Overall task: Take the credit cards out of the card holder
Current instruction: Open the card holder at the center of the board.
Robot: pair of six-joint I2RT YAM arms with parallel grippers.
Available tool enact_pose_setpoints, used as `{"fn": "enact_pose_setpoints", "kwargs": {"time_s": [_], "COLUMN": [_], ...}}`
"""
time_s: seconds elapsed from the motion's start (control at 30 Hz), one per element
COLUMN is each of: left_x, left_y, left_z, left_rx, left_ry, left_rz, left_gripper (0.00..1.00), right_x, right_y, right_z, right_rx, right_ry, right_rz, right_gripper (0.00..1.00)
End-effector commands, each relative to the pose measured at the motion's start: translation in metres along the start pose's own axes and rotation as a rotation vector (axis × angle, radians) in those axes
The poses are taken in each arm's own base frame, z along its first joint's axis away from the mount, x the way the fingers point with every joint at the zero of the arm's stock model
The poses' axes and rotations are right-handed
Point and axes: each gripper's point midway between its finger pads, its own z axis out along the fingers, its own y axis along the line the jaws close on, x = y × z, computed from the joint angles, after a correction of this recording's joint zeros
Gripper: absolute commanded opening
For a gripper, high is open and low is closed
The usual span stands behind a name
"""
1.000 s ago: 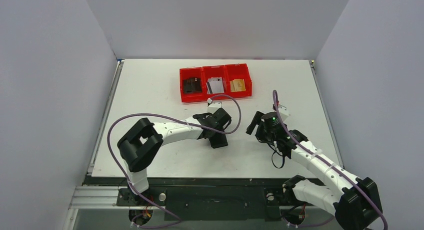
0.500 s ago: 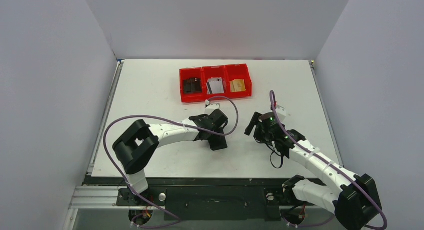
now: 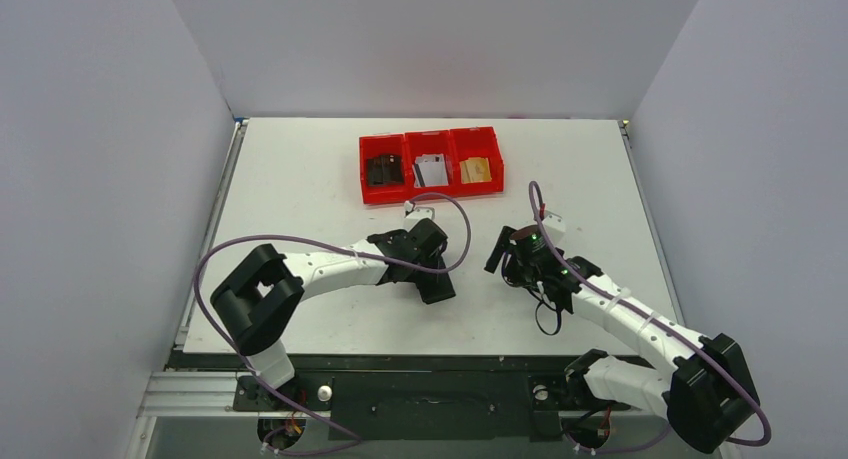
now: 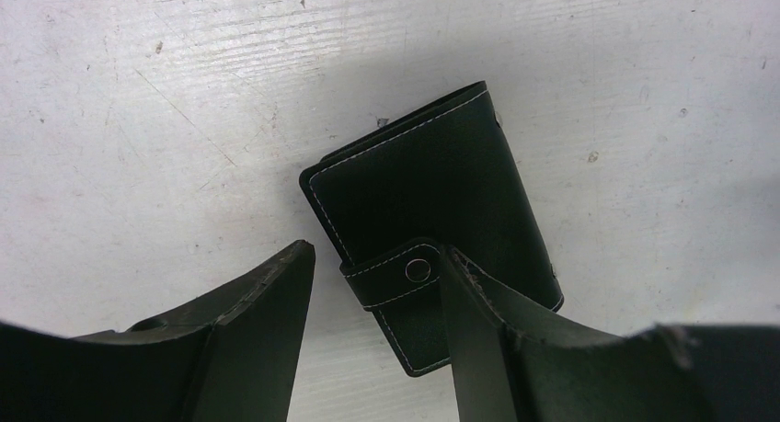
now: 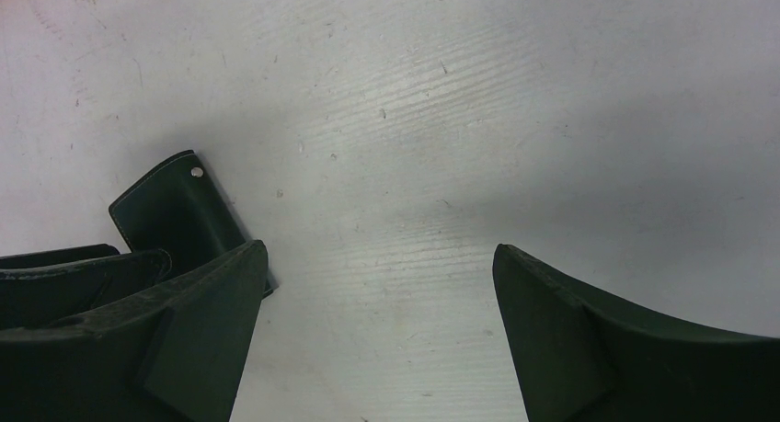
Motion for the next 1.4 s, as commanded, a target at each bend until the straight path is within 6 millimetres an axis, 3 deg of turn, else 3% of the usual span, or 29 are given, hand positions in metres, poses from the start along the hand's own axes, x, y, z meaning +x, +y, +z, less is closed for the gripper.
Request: {"fn": "enact_pose_setpoints", "kwargs": {"time_s": [0.0, 0.5, 0.63, 0.87, 1.2, 1.37], "left_x": [-0.021, 0.004, 0.009, 0.007, 0.019, 0.016], "left_y": [-0.013, -0.009, -0.010, -0.015, -0.006, -0.008], "left_z": [-0.014, 0.008, 0.010, 0.007, 0.016, 0.010], "left_rx": [0.076, 0.008, 0.013, 0.042, 0.008, 0.034], "left_ry": [-0.061, 0.002, 0.014, 0.005, 0.031, 0.025], "left_rz": [-0.025, 0.039, 0.050, 0.043, 0.059, 0.042], "left_gripper": [0.51, 0.34, 0.42, 0.46, 0.20, 0.00], "right_x": [-0.020, -0.015, -0.015, -0.013, -0.009, -0.001], "right_y": [0.016, 0.017, 0.018, 0.020, 0.024, 0.034], "right_z": [-0.003, -0.002, -0.002, 0.000, 0.000, 0.000], "right_rx": [-0.030, -0.029, -0.029, -0.022, -0.025, -0.048], "right_ry": [-0.065, -0.061, -0.062, -0.060, -0.059, -0.052], "right_rz": [0.023, 0.014, 0.010, 0.003, -0.010, -0.028], "right_gripper": [0.88, 0.88, 0.87, 0.87, 0.87, 0.86]}}
